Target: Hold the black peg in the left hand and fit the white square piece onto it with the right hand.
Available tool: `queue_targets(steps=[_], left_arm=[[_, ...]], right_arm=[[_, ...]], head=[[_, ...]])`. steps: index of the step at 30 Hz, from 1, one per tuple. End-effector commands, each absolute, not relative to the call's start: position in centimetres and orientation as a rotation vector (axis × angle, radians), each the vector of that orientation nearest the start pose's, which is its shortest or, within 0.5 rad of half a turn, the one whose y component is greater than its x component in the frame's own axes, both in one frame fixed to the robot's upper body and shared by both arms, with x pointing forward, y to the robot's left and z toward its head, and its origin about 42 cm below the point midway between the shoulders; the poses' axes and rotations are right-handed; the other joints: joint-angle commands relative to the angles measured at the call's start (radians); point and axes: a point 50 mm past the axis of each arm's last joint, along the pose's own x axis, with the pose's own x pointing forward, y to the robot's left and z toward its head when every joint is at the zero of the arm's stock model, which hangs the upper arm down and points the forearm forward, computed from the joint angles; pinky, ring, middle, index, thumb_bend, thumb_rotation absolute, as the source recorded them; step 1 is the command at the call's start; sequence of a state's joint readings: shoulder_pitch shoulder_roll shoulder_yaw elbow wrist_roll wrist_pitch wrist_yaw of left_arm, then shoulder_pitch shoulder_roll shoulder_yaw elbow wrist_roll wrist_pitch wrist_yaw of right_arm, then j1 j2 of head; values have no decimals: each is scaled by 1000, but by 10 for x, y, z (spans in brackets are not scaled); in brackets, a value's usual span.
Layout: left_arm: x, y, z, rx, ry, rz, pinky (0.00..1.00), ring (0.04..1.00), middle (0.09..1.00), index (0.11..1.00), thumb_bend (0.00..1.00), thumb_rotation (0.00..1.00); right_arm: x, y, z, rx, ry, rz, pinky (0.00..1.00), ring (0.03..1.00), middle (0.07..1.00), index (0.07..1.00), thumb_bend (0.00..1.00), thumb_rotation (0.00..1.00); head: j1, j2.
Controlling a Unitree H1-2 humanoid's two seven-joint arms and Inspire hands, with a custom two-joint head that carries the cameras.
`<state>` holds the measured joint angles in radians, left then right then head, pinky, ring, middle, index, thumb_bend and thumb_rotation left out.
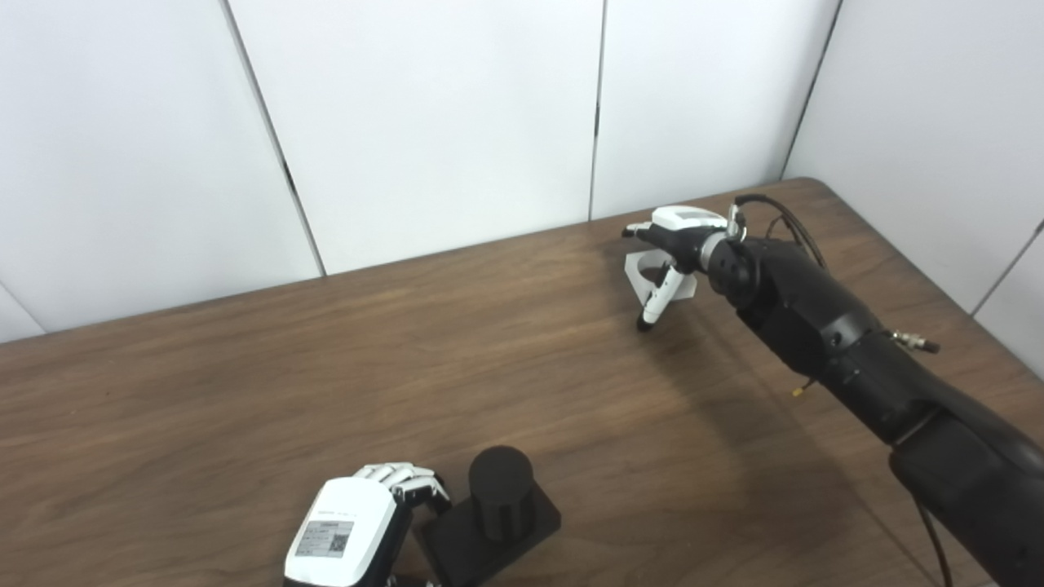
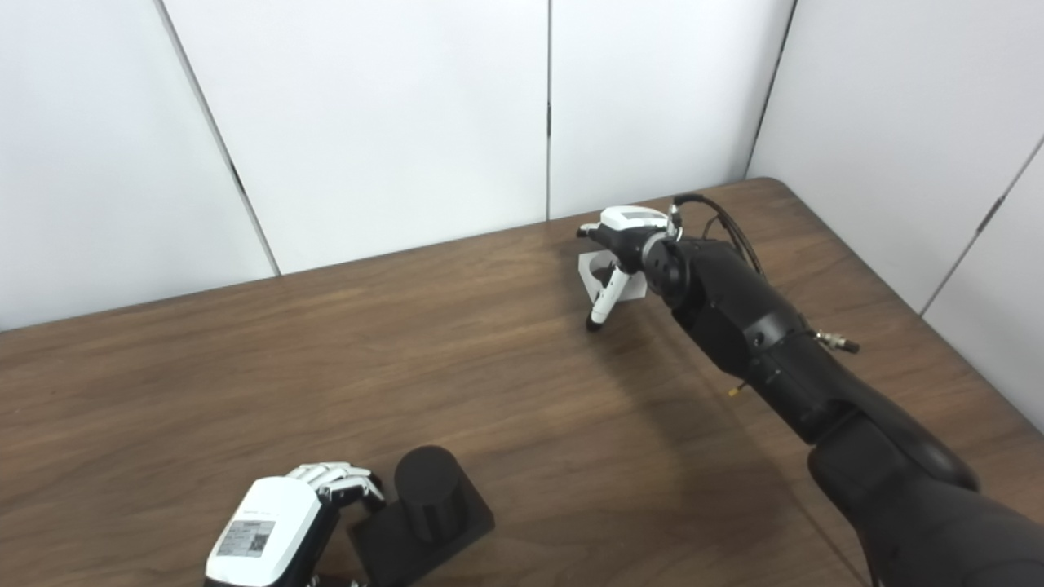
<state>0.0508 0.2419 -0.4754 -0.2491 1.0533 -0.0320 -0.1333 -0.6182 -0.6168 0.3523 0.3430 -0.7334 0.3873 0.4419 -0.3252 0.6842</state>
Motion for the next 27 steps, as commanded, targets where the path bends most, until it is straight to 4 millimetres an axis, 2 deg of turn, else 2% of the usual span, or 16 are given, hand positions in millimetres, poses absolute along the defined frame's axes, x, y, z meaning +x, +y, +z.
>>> queue_targets(steps=[1,10,27], left_arm=[[224,153,106,1291,-229,-586,762,760,721,489,516,51],[223,154,106,1282,-237,-581,753,753,716,489,517,50],[223,154,107,1282,-242,-574,751,749,712,488,518,49]], right_arm=[[469,-351,254,-1449,301,118,907,994,972,938,868,235],[467,-359,254,-1505,328,115,893,987,968,877,822,237],[458,-378,255,-1548,369,119,884,979,948,777,807,247]], head=[[2,2],[1,4],[1,13]])
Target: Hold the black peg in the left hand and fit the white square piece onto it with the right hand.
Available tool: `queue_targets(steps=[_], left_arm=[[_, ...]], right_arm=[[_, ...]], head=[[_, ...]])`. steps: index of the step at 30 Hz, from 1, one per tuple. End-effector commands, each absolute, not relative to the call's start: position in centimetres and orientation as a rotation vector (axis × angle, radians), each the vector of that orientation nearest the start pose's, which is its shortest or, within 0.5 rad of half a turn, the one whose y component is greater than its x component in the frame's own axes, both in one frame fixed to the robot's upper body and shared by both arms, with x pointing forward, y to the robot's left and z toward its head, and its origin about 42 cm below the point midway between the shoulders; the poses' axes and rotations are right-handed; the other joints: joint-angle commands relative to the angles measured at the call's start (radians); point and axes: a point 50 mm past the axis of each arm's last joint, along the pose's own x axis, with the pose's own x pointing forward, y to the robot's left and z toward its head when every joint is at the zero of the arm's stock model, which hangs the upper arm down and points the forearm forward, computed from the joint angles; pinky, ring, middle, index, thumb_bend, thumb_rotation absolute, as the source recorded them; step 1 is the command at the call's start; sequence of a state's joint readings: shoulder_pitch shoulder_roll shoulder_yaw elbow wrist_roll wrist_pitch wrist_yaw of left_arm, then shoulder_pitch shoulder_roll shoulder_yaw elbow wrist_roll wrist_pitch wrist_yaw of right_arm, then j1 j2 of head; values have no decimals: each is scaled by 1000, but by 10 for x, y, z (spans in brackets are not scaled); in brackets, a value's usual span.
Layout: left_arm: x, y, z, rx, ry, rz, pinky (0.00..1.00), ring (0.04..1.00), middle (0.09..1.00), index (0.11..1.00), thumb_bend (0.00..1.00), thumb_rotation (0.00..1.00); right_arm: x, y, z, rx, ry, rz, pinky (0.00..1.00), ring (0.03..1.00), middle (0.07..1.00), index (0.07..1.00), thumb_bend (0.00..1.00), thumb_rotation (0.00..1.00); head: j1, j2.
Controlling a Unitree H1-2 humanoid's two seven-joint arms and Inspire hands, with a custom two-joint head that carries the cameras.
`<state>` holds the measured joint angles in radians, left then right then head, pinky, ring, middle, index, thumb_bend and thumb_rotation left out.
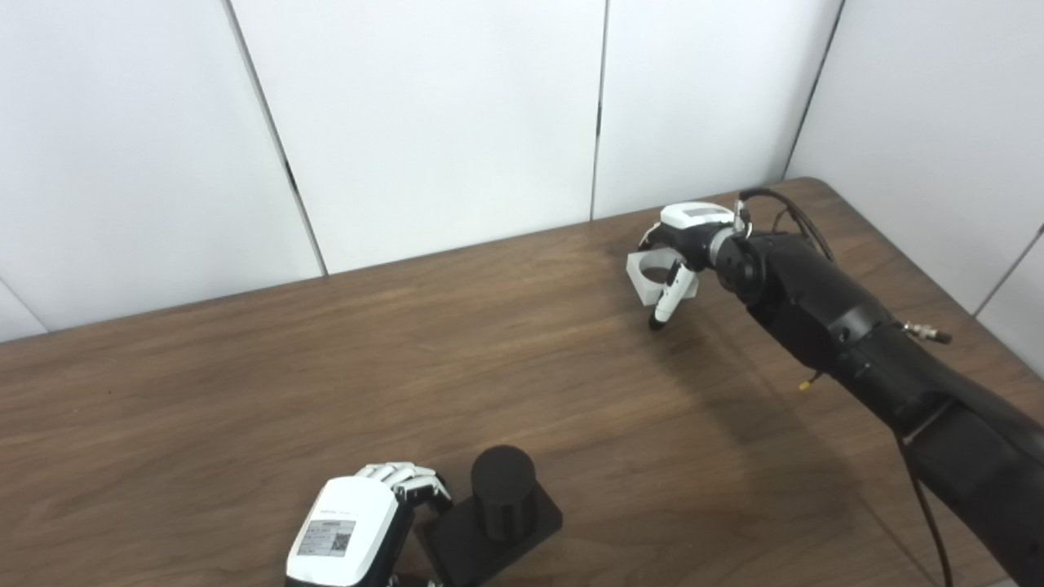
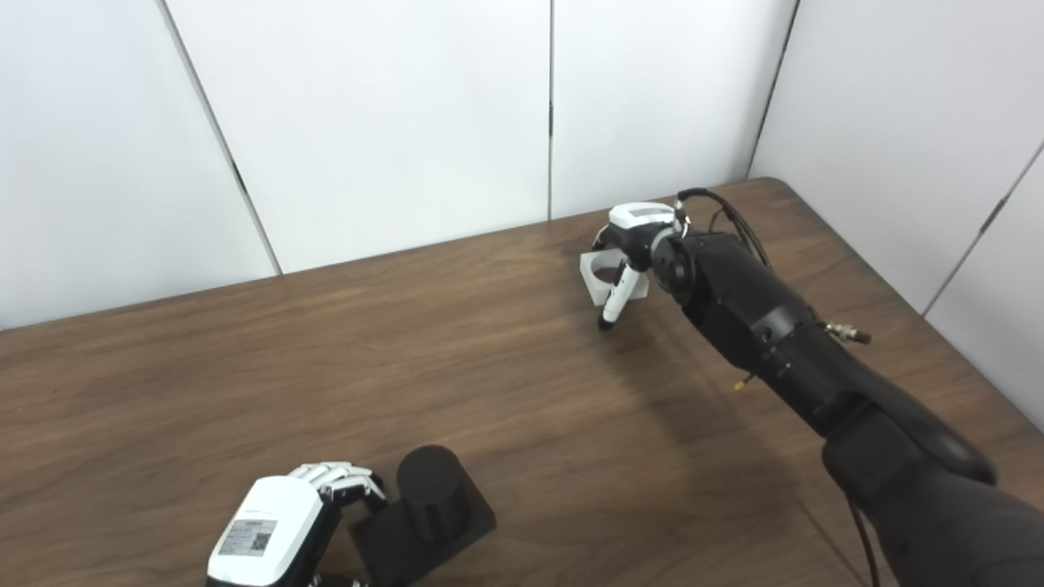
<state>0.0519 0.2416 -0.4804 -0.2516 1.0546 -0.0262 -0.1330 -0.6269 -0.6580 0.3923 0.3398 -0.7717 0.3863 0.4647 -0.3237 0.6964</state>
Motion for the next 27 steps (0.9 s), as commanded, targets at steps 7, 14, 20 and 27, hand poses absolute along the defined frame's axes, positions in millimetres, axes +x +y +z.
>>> queue_targets(steps=[7,14,20,27], left_arm=[[223,155,107,1280,-236,-576,750,748,713,488,518,48],[223,155,107,1282,-235,-578,752,750,714,488,518,49],[223,155,108,1281,-242,-577,749,746,712,488,518,48],[223,155,108,1279,-242,-576,747,747,713,488,518,48]], right_arm=[[455,-384,258,-1541,373,107,890,984,948,773,800,263],[454,-384,258,-1533,364,110,865,976,938,759,796,244],[451,-385,247,-1511,261,103,787,893,826,579,658,125],[447,-384,237,-1495,222,108,745,819,733,487,521,128]], head=[[-1,4],[-2,4],[-2,10],[-2,11]])
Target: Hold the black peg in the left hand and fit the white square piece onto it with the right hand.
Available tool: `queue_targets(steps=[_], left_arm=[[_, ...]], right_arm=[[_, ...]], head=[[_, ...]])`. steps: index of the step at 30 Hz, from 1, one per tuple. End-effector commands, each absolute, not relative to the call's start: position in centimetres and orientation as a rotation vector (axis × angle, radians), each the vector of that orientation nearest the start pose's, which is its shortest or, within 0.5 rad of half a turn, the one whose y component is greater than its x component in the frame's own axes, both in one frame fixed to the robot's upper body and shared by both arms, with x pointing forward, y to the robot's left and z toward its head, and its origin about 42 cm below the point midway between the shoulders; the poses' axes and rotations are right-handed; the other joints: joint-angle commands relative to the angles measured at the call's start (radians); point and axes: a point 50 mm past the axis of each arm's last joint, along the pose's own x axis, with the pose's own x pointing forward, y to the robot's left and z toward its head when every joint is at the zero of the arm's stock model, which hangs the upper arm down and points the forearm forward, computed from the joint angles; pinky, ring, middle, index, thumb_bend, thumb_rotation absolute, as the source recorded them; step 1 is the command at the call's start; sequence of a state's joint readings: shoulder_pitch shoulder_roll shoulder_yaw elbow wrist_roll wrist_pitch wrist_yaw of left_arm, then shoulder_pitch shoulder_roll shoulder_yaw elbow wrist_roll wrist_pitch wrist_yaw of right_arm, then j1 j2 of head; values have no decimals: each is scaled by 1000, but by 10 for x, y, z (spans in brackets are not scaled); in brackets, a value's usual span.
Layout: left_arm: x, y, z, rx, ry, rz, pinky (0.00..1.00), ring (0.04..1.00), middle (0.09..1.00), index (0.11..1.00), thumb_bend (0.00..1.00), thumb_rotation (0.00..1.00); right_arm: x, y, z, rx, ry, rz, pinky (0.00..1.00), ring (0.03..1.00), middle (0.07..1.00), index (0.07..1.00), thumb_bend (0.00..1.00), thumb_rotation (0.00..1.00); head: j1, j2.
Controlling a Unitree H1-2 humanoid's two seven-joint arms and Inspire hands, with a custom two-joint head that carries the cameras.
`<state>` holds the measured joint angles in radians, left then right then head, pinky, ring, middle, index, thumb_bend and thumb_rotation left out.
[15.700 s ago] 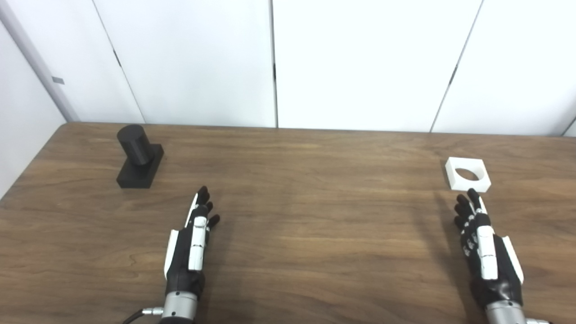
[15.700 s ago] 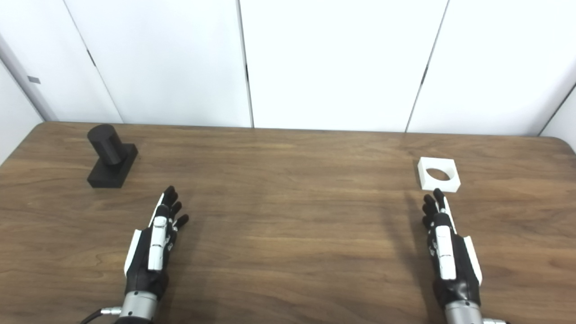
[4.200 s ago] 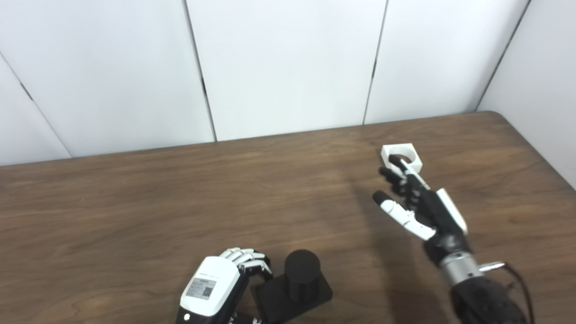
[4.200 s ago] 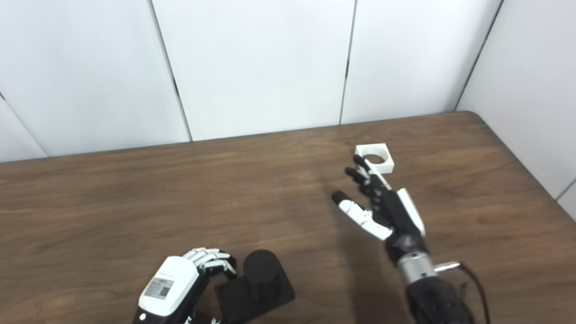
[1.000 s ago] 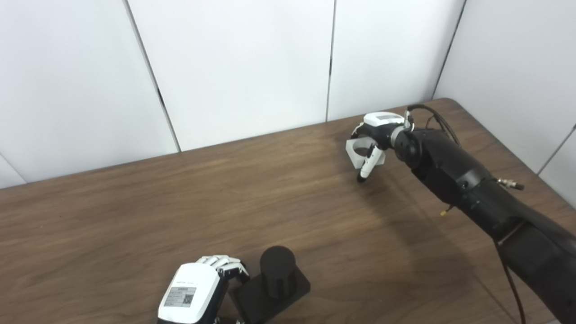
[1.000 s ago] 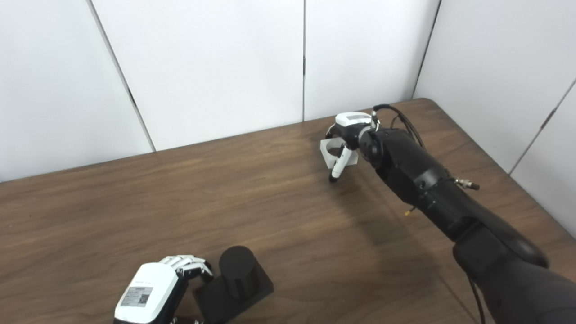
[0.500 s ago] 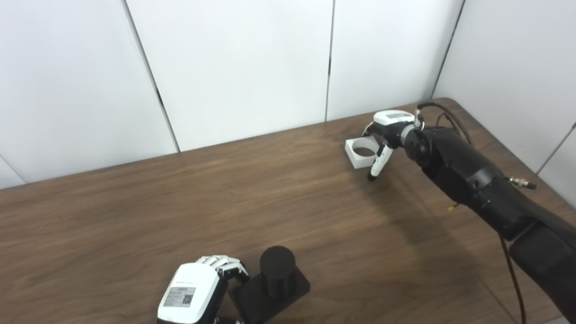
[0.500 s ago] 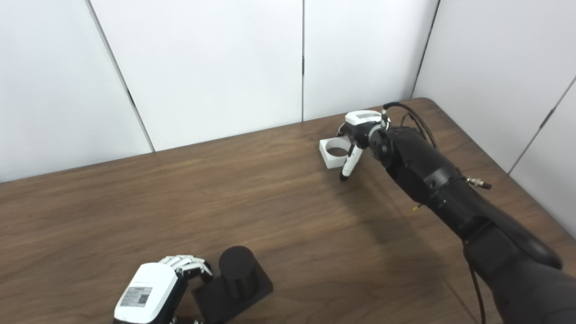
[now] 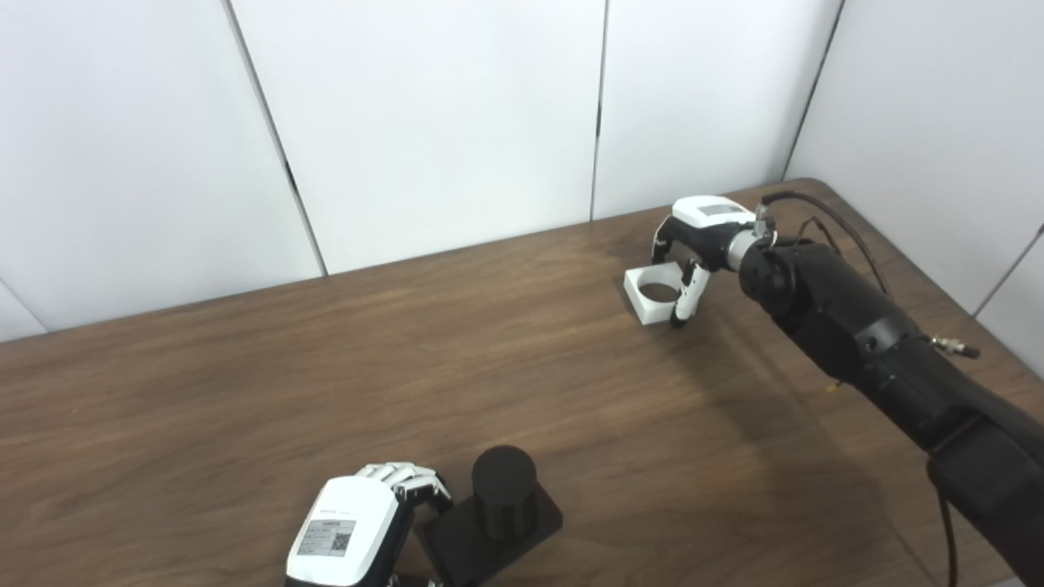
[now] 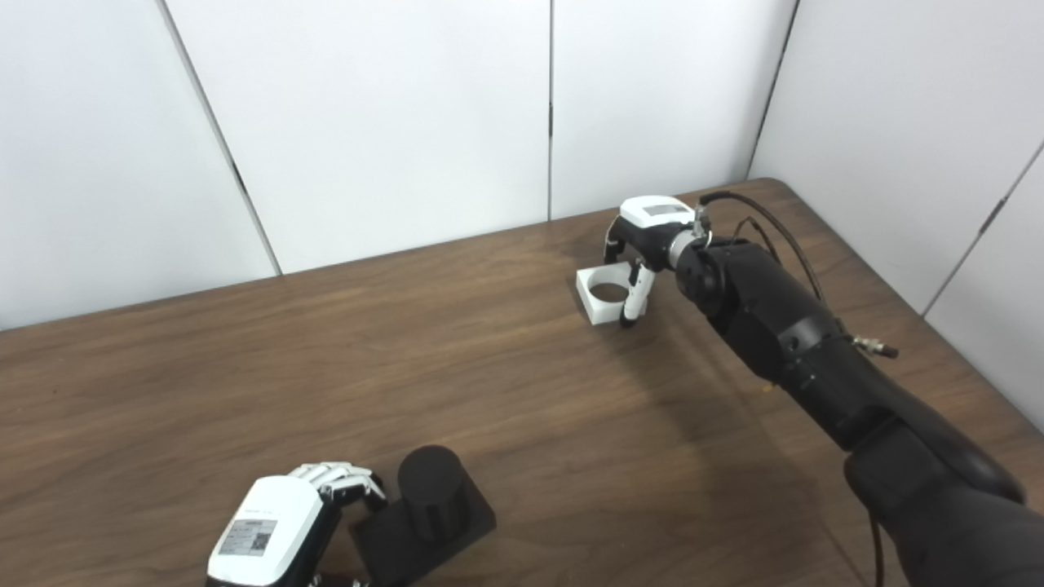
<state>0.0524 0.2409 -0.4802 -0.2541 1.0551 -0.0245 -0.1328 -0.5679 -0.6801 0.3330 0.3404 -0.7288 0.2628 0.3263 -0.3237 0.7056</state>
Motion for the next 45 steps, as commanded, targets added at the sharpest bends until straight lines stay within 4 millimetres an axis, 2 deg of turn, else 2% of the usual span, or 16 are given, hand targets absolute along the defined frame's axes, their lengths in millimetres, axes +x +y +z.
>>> queue_targets(steps=[1,11,16,22,24,28,35,45], left_arm=[[223,155,108,1280,-243,-576,747,747,713,488,518,48],[223,154,108,1282,-245,-572,746,744,710,488,519,48],[224,152,108,1285,-243,-573,751,748,712,488,518,49],[226,147,108,1289,-243,-577,753,750,714,488,517,49],[227,145,108,1290,-245,-578,753,751,715,488,518,49],[227,141,109,1298,-240,-579,758,753,718,489,517,50],[229,136,109,1308,-231,-578,762,762,724,489,515,52],[233,128,113,1326,-218,-581,778,773,728,489,514,54]], right_arm=[[446,-383,235,-1492,224,109,741,816,730,487,520,128],[441,-380,222,-1530,244,58,740,797,727,486,521,128],[436,-380,223,-1539,190,36,706,779,711,486,520,126],[417,-360,257,-1539,68,104,754,820,737,485,522,127],[408,-351,271,-1541,34,152,858,853,759,485,522,129],[386,-328,300,-1593,-53,253,950,848,770,486,523,135],[341,-291,341,-1573,-188,390,943,816,757,486,523,137],[301,-256,377,-1599,-296,516,932,797,757,485,524,140]], head=[[-2,1],[4,7],[10,10],[29,15],[37,18],[49,25],[76,49],[109,87]])
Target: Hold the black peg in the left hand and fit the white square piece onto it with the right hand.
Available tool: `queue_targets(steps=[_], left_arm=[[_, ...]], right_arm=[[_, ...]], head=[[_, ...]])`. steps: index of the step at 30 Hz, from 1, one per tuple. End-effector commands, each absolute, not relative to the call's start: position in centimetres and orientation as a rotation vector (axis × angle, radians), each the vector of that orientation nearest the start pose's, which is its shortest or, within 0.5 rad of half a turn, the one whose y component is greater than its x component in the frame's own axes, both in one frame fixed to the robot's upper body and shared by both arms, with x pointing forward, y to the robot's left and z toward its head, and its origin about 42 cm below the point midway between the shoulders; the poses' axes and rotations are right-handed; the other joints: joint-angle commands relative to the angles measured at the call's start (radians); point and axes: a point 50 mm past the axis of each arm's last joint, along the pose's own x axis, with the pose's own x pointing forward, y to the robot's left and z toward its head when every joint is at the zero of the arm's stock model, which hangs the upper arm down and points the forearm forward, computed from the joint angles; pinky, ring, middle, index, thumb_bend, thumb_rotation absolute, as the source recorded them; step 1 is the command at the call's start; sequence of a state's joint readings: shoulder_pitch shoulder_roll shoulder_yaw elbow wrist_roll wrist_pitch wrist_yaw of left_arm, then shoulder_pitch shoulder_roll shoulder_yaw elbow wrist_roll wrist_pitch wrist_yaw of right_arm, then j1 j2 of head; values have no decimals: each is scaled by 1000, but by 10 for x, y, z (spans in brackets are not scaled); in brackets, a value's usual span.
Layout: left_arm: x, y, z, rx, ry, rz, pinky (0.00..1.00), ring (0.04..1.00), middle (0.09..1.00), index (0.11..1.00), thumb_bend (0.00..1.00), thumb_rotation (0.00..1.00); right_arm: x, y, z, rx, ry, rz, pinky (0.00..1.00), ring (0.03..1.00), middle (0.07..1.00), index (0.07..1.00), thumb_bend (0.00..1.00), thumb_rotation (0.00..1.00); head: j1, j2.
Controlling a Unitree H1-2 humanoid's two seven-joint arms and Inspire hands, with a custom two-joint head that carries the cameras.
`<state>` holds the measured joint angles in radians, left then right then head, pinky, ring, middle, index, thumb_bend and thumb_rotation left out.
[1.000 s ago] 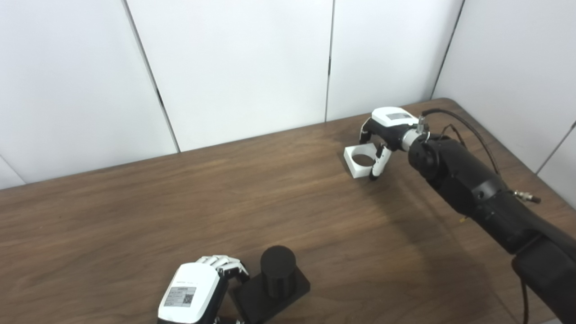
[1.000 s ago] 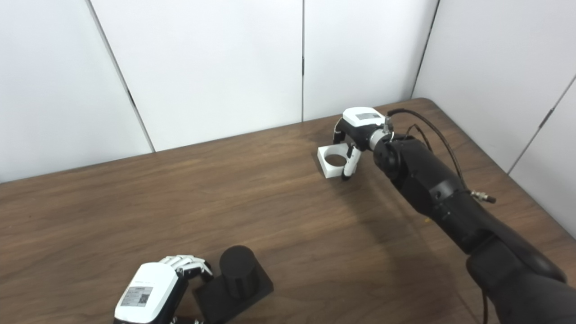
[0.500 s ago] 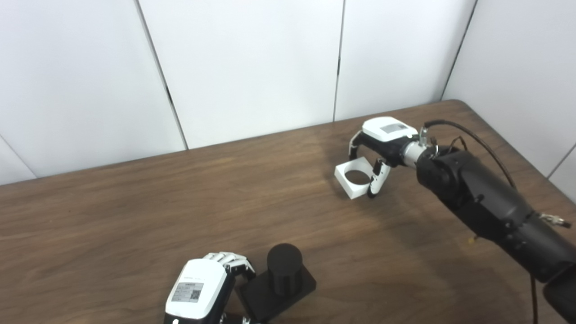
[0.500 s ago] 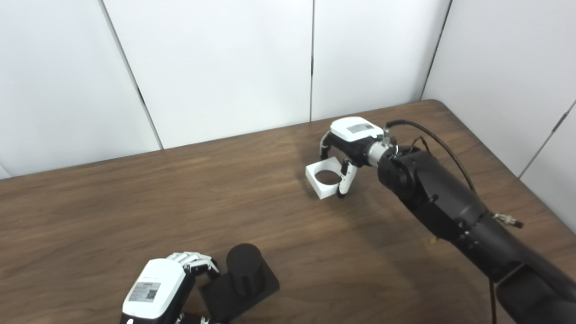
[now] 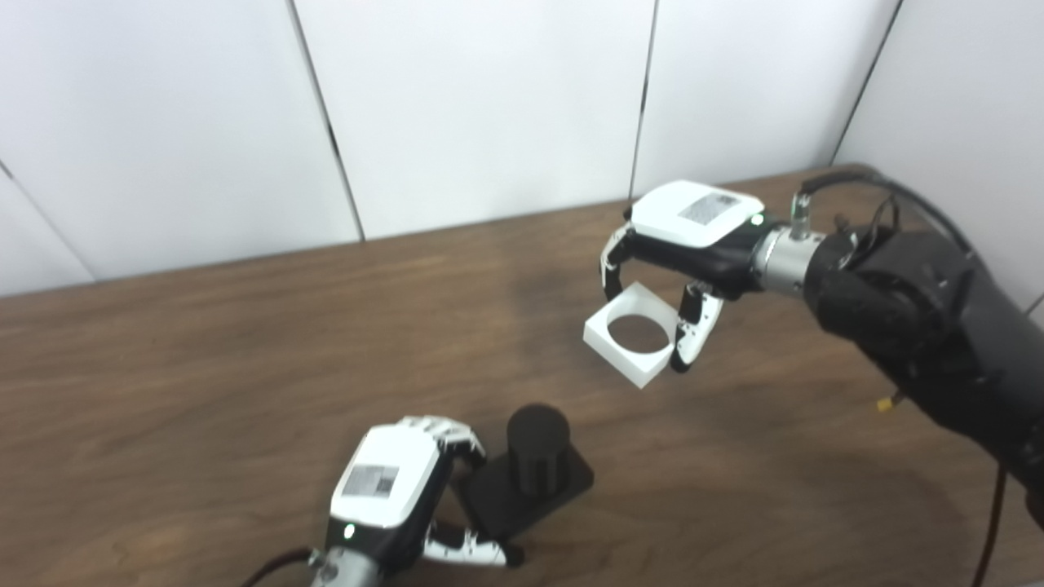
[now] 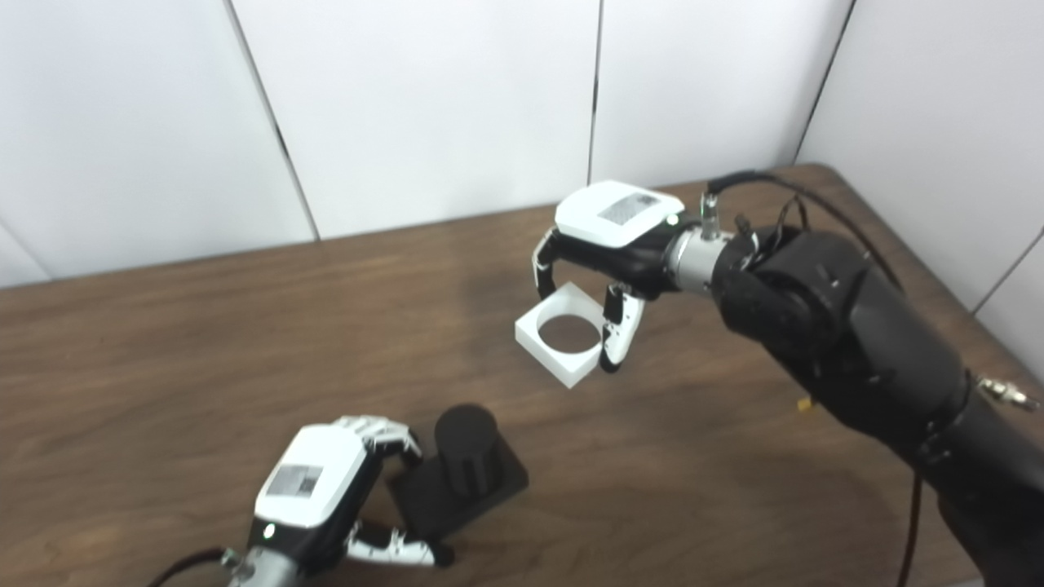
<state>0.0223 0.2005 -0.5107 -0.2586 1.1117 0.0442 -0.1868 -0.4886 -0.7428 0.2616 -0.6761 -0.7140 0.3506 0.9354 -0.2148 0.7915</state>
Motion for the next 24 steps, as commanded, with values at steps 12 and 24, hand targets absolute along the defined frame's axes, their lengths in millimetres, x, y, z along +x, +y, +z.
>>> queue_targets(steps=[12,24], left_arm=[[237,120,116,1339,-215,-576,773,778,727,489,513,57],[236,114,119,1347,-219,-574,769,778,722,490,513,57]], right_arm=[[274,-228,405,-1514,-408,651,904,788,745,482,522,135],[268,-224,394,-1453,-433,678,878,767,726,482,523,135]], head=[[28,51],[49,67]])
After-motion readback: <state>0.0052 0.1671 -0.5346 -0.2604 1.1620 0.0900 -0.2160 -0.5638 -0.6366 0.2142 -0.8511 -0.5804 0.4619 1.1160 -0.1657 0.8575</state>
